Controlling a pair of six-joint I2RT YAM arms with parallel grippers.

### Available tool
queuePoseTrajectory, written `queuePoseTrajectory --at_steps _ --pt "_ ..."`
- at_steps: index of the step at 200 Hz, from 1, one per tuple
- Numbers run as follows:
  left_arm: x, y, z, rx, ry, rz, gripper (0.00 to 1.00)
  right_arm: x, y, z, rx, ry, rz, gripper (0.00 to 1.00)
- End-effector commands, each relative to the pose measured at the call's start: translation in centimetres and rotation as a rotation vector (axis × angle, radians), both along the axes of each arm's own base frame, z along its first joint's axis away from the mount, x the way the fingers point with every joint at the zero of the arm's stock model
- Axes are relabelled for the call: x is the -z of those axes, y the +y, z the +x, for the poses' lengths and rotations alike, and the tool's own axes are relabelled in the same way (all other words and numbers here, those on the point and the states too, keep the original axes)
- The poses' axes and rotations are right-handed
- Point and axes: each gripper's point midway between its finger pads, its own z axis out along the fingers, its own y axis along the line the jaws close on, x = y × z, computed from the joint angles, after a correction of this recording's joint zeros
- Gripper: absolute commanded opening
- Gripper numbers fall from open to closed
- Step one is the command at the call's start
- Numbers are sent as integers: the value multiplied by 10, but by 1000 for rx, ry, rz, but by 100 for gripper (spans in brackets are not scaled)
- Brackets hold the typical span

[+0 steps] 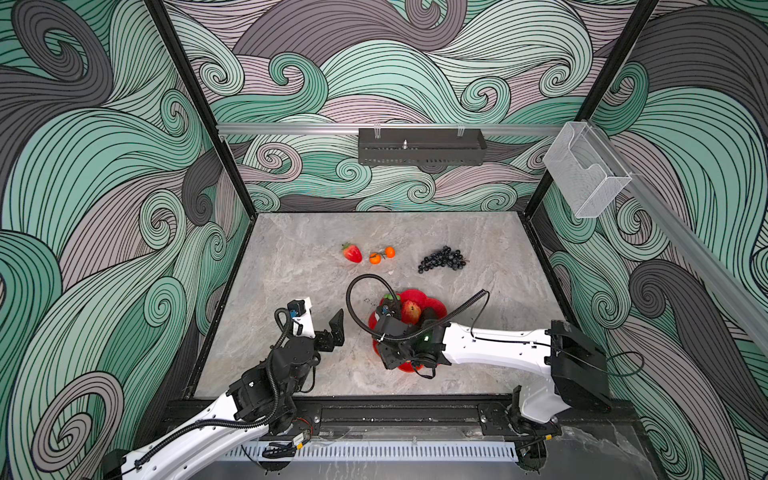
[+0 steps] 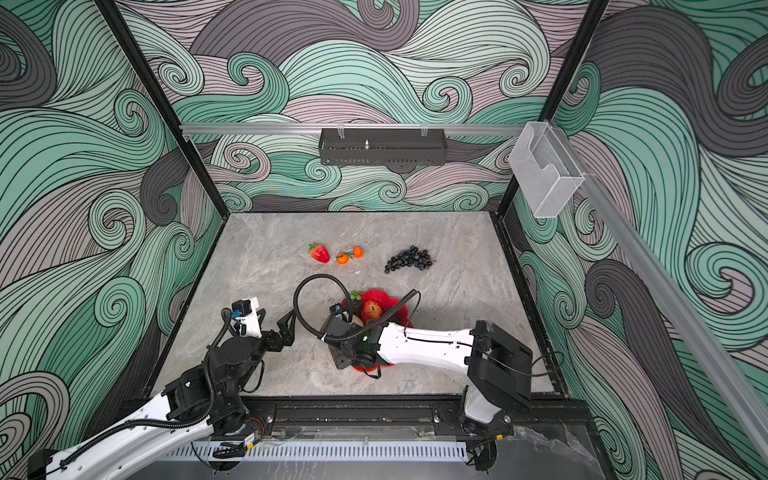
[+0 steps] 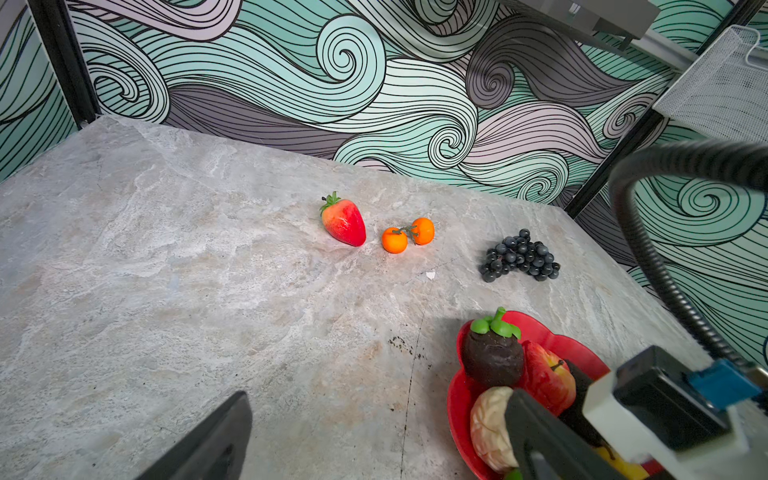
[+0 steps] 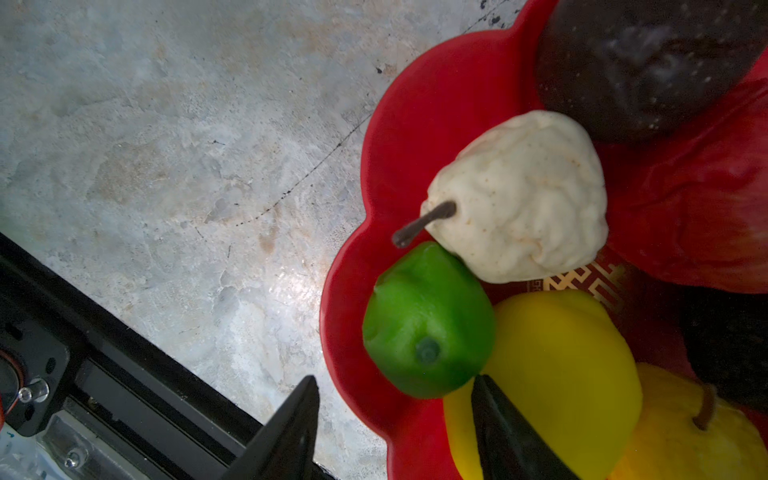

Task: Place and organize the fake fruits in the fruit bowl
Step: 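Lower the green fruit into the bowl with the right gripper while the left gripper withdraws, then reach the left gripper to the tangerine stem and grasp it while the right gripper withdraws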

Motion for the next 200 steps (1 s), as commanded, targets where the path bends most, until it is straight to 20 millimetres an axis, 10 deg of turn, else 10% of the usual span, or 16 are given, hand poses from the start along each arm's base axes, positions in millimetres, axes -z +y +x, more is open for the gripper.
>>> queuePoseTrajectory --at_steps 1,51,122,200 --pt "-2 1 2 -11 -1 7 97 -16 -1 -2 6 -8 28 62" --pt "-6 -6 12 -12 59 38 97 -41 -15 -8 -32 -31 61 66" --pt "2 -40 67 47 373 29 97 -105 -85 15 -61 -374 105 76" --pt "23 -72 158 113 643 206 93 -98 -132 30 133 -466 310 81"
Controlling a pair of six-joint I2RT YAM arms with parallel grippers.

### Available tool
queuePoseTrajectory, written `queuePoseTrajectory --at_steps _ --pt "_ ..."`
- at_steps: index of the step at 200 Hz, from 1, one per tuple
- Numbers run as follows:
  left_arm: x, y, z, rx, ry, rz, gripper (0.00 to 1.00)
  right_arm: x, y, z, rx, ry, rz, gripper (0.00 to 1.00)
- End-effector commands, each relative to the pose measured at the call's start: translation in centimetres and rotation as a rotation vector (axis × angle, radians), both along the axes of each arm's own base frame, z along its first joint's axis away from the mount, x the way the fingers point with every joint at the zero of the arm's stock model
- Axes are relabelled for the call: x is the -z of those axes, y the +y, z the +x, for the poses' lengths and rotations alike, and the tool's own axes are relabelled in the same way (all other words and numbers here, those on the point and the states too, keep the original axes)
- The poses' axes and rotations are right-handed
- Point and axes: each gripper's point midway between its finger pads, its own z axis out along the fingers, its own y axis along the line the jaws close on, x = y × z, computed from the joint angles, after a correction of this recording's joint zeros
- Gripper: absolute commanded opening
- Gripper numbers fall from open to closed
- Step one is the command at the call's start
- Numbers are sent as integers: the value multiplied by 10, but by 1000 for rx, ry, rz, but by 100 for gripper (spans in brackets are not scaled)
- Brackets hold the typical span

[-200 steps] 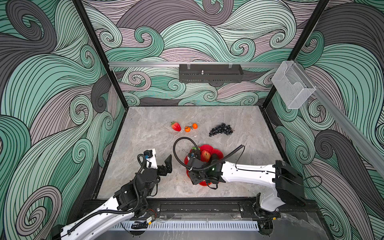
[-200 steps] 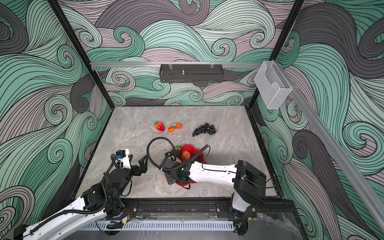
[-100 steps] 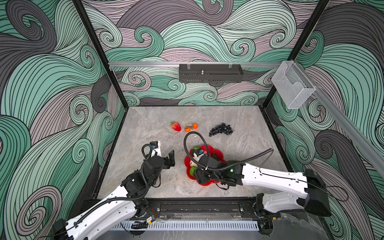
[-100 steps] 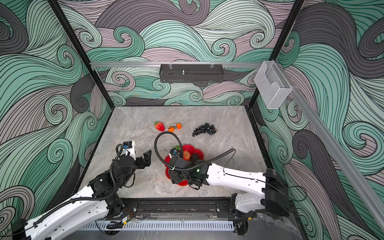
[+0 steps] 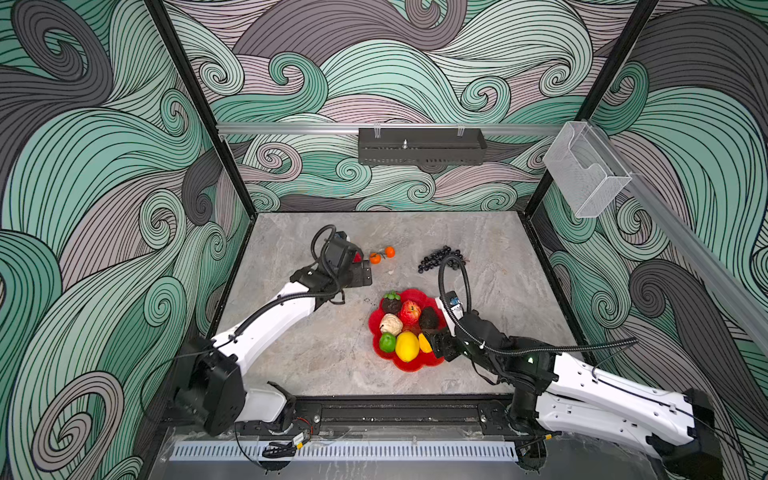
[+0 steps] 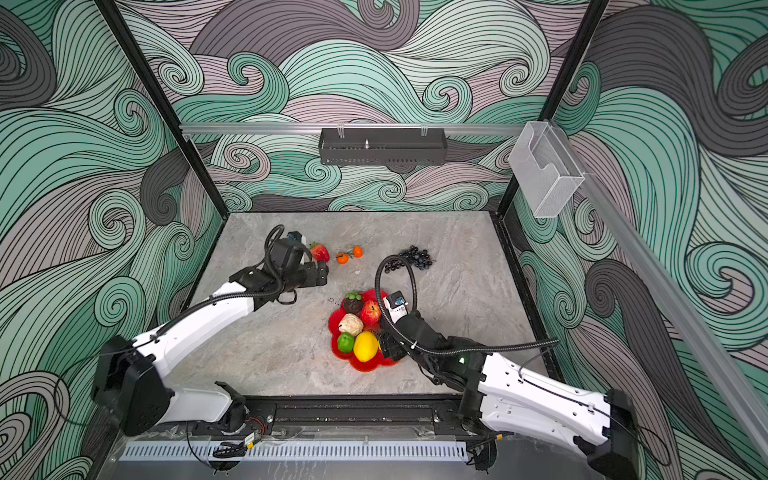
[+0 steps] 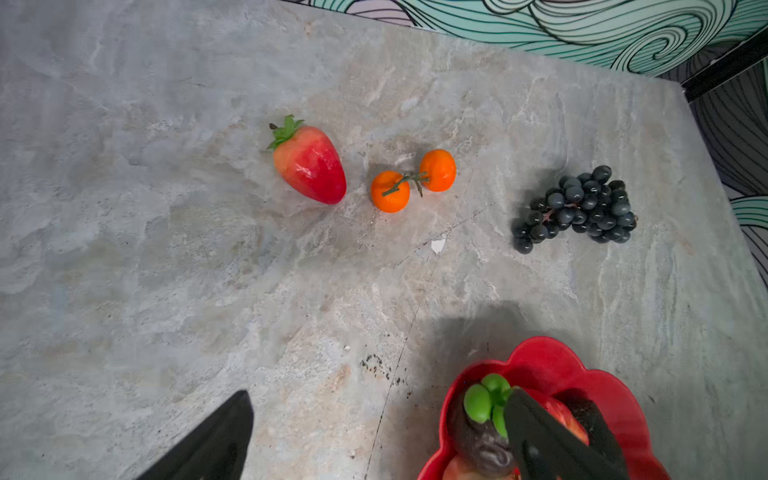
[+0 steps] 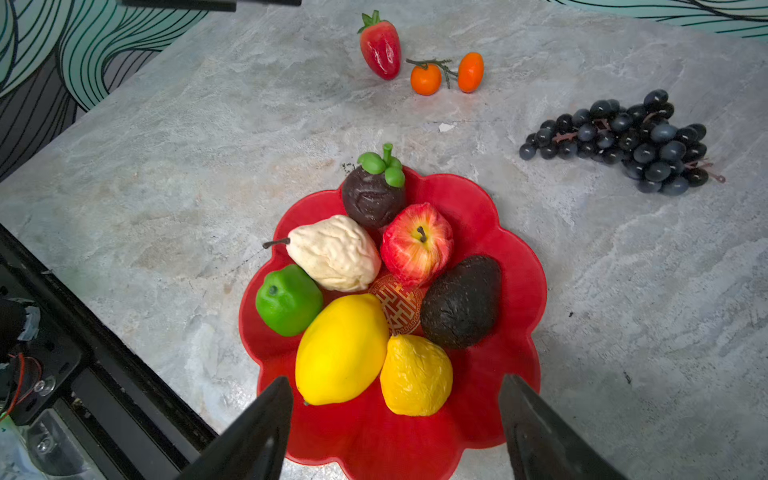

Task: Place and organize the fake fruits in the fruit bowl
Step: 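Reach the left gripper to the tangerine stem and grasp it while the right gripper withdraws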

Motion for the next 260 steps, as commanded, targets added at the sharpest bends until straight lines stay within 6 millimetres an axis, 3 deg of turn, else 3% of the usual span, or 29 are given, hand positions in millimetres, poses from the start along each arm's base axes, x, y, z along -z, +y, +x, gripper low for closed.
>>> queuePoseTrajectory --at_steps 1,54,102,170,222,260 --pt "19 -5 12 75 116 77 92 -4 -7 7 57 -58 99 81" --pt "43 -18 63 172 298 281 75 28 -32 -2 78 -73 132 84" --pt "64 -27 94 306 348 413 74 49 -50 -8 93 -116 181 90" --pt "95 -43 118 454 374 467 63 45 -38 -16 -11 -167 257 95" --pt "106 -51 132 494 352 478 48 50 -31 -15 -26 -150 234 96" --pt "111 -52 140 500 330 489 47 50 -31 -14 -25 -153 239 96"
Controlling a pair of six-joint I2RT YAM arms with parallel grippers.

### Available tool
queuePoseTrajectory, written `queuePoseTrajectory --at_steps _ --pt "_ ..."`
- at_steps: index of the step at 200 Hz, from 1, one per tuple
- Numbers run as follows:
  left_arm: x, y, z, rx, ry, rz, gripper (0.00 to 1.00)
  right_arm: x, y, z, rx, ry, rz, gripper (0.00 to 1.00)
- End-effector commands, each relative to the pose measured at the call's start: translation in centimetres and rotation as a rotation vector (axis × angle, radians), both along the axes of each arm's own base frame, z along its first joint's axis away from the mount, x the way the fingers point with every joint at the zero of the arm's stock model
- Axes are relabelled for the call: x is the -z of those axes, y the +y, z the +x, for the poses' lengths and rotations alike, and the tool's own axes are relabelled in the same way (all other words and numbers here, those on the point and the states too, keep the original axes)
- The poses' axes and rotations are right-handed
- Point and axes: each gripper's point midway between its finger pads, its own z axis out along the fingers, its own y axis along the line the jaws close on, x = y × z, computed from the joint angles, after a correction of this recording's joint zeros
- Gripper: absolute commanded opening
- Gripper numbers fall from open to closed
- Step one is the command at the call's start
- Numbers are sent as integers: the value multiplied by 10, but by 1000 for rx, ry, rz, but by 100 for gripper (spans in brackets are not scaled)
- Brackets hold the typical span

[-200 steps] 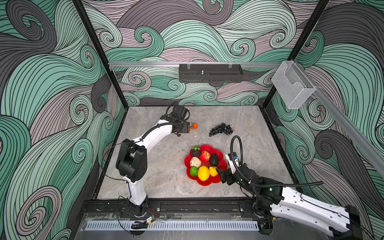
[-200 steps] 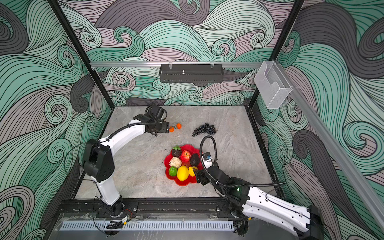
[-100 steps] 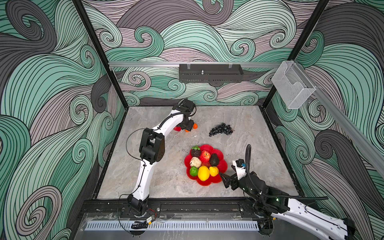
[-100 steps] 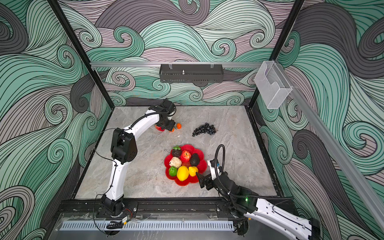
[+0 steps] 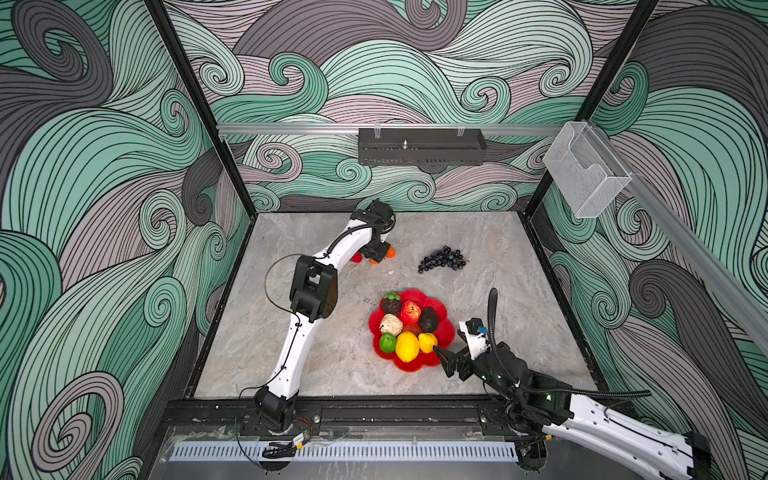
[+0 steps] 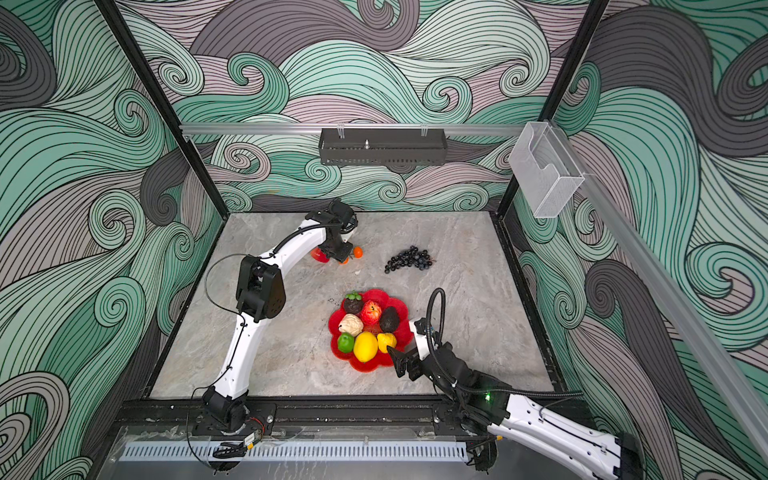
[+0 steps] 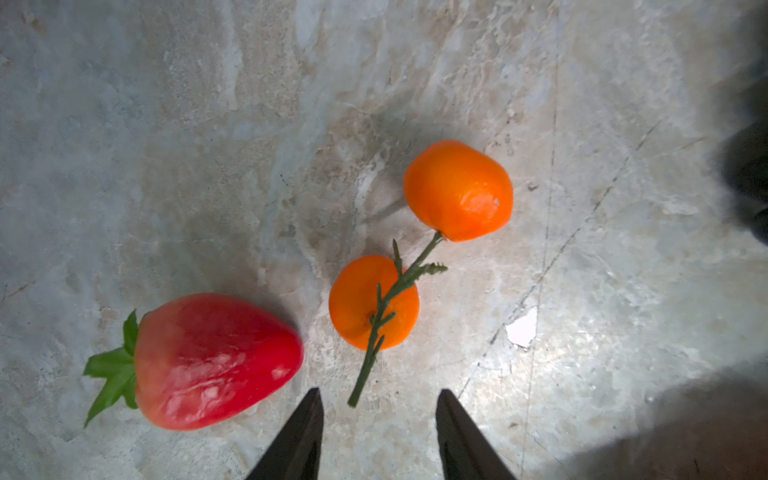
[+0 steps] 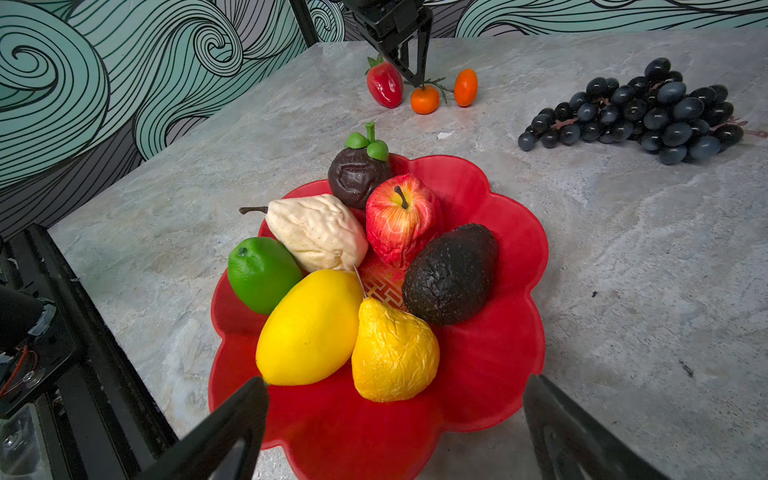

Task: Place and organize the fake fruits in the fruit bowl
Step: 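Reach the left gripper to the tangerine stem and grasp it while the right gripper withdraws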

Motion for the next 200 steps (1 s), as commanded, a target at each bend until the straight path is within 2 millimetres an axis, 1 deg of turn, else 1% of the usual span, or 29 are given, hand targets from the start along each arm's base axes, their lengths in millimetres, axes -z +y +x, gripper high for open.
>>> queuePoseTrajectory --at_steps 1,76,102,133,157,200 --pt "5 3 8 18 -4 7 47 -3 2 1 -7 -19 17 96" --pt "9 -1 17 33 -28 3 37 -4 1 2 1 -30 26 97" --pt "13 0 18 29 -22 4 27 -4 0 2 2 -32 25 97" --pt "18 -1 16 21 -7 0 22 -4 1 3 6 -34 25 98" --pt "17 -1 15 12 -3 -7 14 -3 2 3 1 -31 22 98" --pt "12 -6 11 -2 10 -42 7 -3 2 3 1 -26 19 98"
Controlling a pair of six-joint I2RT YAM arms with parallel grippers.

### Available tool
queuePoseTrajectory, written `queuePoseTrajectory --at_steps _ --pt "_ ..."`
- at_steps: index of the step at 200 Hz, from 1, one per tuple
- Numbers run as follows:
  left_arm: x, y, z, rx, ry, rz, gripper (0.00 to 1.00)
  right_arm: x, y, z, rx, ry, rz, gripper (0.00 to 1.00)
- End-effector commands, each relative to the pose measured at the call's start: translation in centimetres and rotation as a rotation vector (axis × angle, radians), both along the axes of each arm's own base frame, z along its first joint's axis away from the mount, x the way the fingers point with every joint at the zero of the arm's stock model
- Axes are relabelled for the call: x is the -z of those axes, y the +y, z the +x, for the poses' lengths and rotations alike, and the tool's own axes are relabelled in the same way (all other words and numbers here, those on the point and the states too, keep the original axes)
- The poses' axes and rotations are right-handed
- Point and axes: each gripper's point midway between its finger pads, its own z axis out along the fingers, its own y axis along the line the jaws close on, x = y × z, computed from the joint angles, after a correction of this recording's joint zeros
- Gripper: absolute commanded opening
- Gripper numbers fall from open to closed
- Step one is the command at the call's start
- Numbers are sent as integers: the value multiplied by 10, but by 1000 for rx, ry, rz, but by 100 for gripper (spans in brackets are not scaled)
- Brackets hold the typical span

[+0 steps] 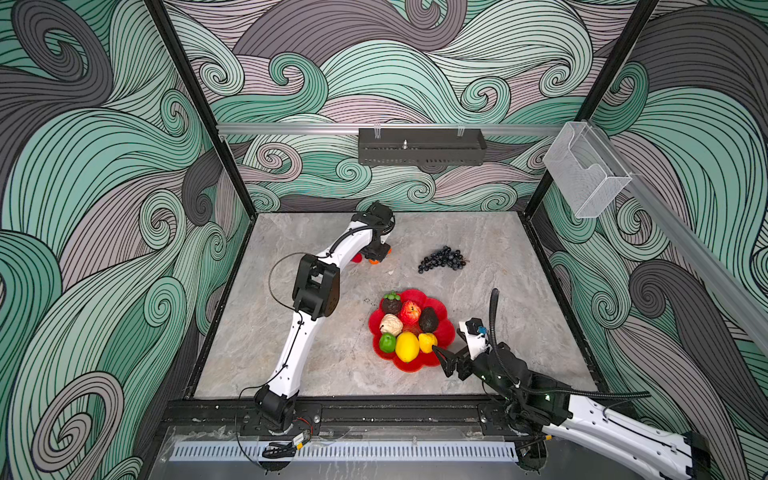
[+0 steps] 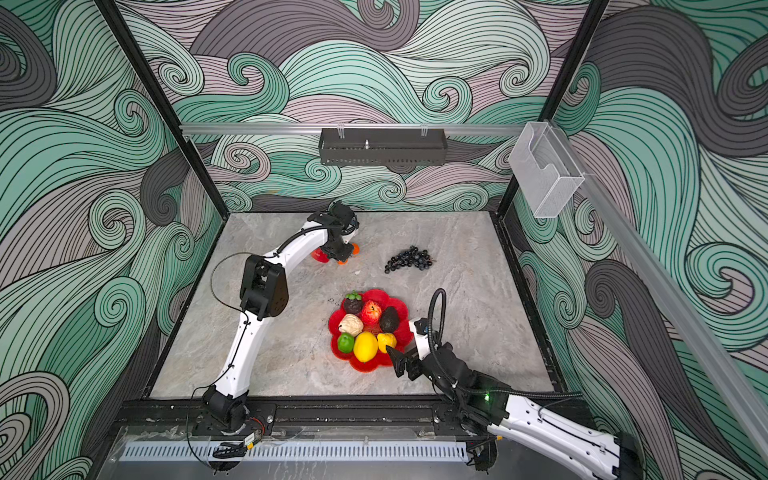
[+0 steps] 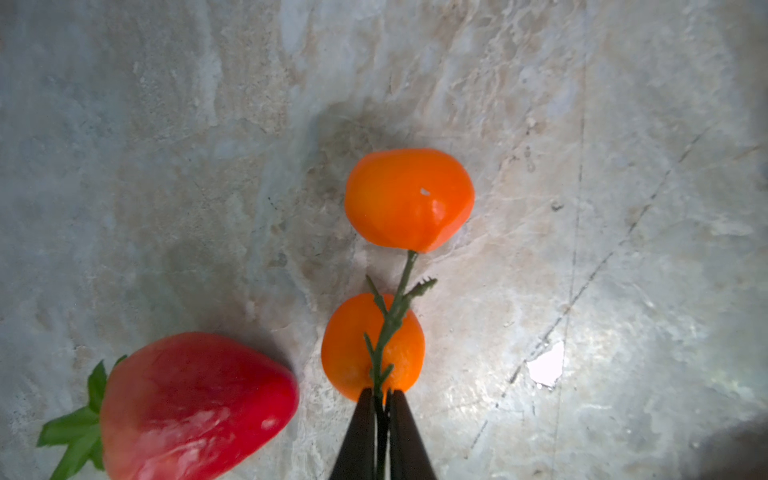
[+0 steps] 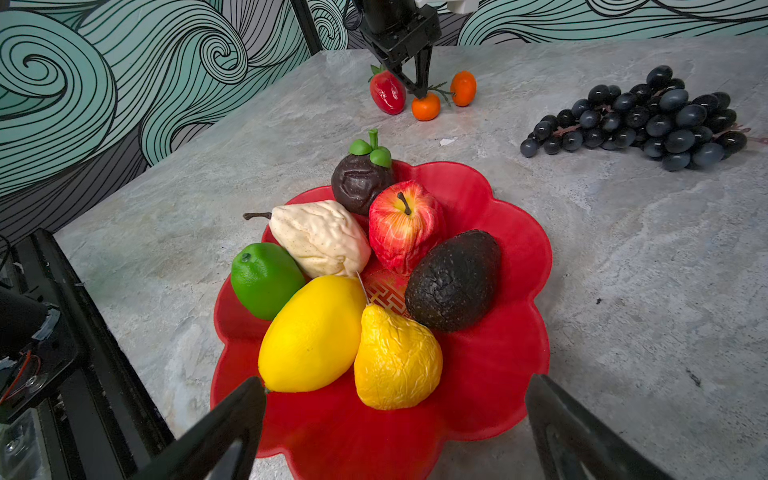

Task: Place and organize the fake fruits in the fruit bowl
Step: 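Reach the left gripper to the tangerine stem and grasp it while the right gripper withdraws, then lift the tangerines with the left gripper and carry them over the bowl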

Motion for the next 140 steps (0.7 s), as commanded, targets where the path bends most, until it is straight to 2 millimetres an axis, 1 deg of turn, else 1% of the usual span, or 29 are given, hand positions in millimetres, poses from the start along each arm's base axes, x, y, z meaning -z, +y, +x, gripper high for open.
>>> queuePoseTrajectory --at_steps 1,42,71,88,122,126,140 --pt "-6 -3 1 -22 9 -39 7 -3 1 2 3 -15 9 98" --pt "-16 -3 -7 -41 27 -64 3 -4 -3 3 19 -18 10 98" --pt "-26 -6 -14 -44 30 -103 3 -9 -12 7 69 -20 5 98" --pt "-33 -7 -18 -56 29 -123 3 -15 -20 10 117 -21 -2 98" --pt "-51 -6 -29 -94 22 -164 1 -26 -43 18 252 -6 -15 98" --pt "-53 -6 -30 -99 19 -171 1 -23 -47 17 263 6 -33 98" --pt "-60 -9 -38 -98 18 -206 0 -24 -51 17 287 21 -27 98"
